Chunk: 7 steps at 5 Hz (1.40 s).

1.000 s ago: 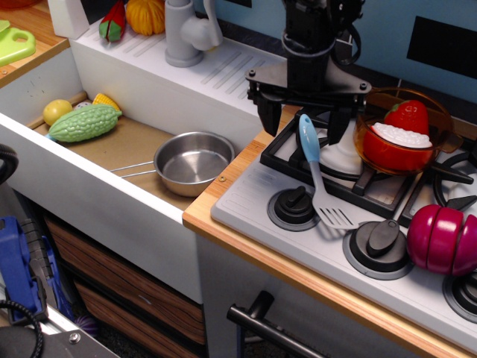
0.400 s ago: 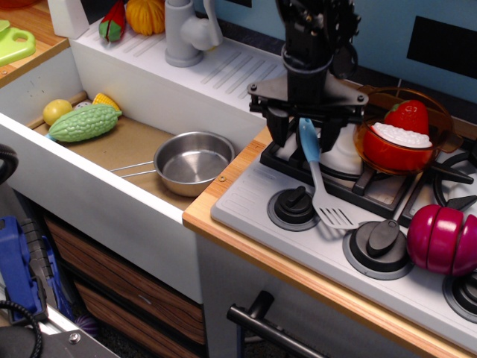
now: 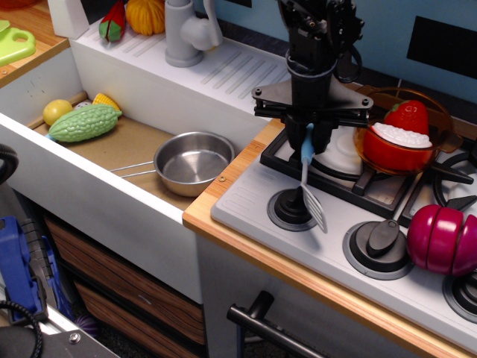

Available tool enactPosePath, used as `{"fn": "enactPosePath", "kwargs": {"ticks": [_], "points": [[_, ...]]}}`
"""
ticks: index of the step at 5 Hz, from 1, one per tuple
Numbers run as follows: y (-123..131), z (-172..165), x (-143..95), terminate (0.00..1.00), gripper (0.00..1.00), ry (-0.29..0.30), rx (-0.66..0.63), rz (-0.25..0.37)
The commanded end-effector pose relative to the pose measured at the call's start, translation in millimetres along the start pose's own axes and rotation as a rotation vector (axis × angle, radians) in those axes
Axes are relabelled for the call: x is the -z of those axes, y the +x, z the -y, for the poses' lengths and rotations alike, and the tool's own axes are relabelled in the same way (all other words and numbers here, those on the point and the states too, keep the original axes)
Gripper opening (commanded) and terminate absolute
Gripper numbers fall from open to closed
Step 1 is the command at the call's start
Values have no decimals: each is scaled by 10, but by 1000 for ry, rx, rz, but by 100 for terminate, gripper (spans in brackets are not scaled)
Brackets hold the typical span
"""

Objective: Put spatula in pan

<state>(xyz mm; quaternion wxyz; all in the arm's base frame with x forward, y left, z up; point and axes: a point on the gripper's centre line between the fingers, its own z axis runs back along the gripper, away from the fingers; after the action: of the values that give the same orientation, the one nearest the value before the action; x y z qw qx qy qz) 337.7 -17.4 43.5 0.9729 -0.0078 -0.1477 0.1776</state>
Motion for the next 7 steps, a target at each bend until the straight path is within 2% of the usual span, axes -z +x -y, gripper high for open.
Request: {"fn": "enactPosePath", "kwargs": {"ticks": [1,2,3,4,5,6,7], "points": [[202,-257,-307,0,0,75,58,24],[410,-531,-459,0,0,118,121,13],[618,-859,-428,0,0,121,195,20],[757,-1126,-211,0,0,114,268,72],[843,-1269,53,0,0,68,315,107],[849,-1308,211,0,0,39,340,139],[849,-1308,211,0,100,39,340,139]]}}
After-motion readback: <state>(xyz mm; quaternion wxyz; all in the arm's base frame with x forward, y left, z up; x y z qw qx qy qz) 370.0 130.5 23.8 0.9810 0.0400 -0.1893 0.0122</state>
